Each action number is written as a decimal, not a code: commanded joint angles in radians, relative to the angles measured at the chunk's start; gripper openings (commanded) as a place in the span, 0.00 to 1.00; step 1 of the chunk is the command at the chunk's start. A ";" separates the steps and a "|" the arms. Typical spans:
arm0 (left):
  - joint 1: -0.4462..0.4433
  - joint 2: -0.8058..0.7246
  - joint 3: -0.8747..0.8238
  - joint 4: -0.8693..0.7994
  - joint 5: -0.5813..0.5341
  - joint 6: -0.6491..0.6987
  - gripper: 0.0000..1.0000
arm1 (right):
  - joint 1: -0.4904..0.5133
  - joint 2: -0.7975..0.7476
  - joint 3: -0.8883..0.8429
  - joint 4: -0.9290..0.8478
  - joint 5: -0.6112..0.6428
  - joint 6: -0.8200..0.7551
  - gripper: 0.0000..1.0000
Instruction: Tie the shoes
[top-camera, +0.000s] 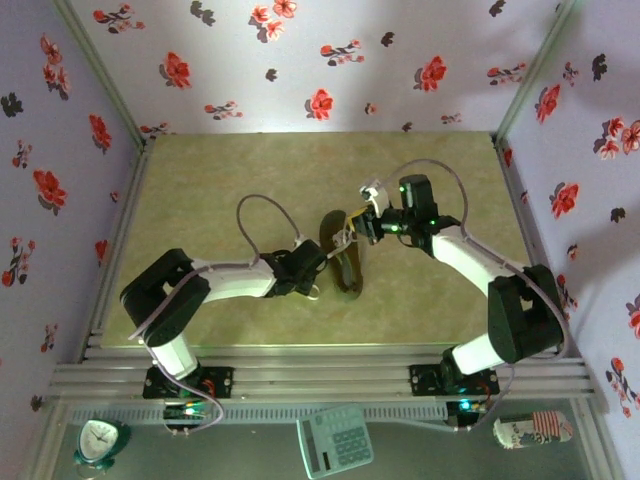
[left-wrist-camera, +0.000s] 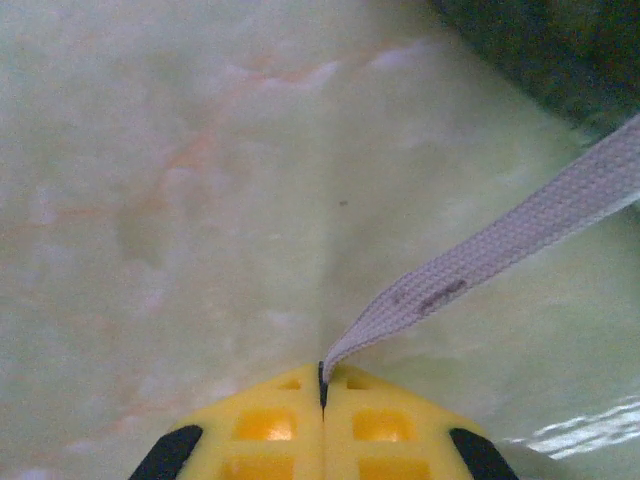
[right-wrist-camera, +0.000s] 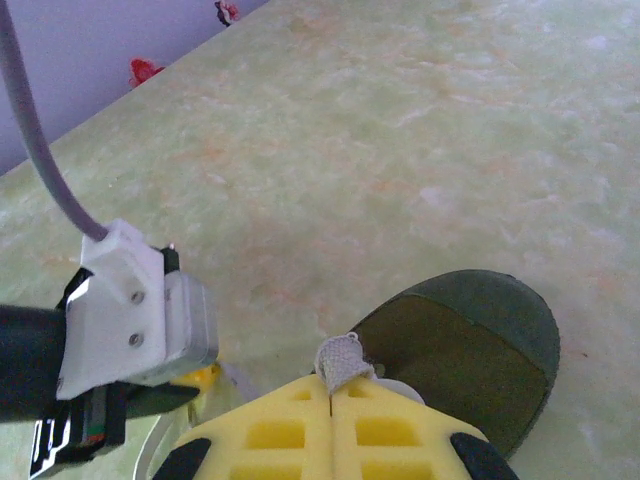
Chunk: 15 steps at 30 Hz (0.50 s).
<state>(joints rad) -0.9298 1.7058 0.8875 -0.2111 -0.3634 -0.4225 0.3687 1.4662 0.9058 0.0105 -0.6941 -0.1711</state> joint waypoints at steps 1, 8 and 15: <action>0.050 -0.063 0.055 -0.069 -0.067 0.087 0.00 | 0.016 -0.034 -0.013 -0.003 0.023 0.012 0.00; 0.134 -0.058 0.172 -0.082 -0.059 0.297 0.00 | 0.021 -0.045 -0.031 0.020 0.041 0.031 0.00; 0.155 0.033 0.313 -0.023 0.003 0.498 0.00 | 0.021 -0.044 -0.039 0.063 0.059 0.075 0.00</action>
<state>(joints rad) -0.7841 1.6951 1.1538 -0.2546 -0.3878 -0.0650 0.3847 1.4433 0.8818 0.0338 -0.6559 -0.1295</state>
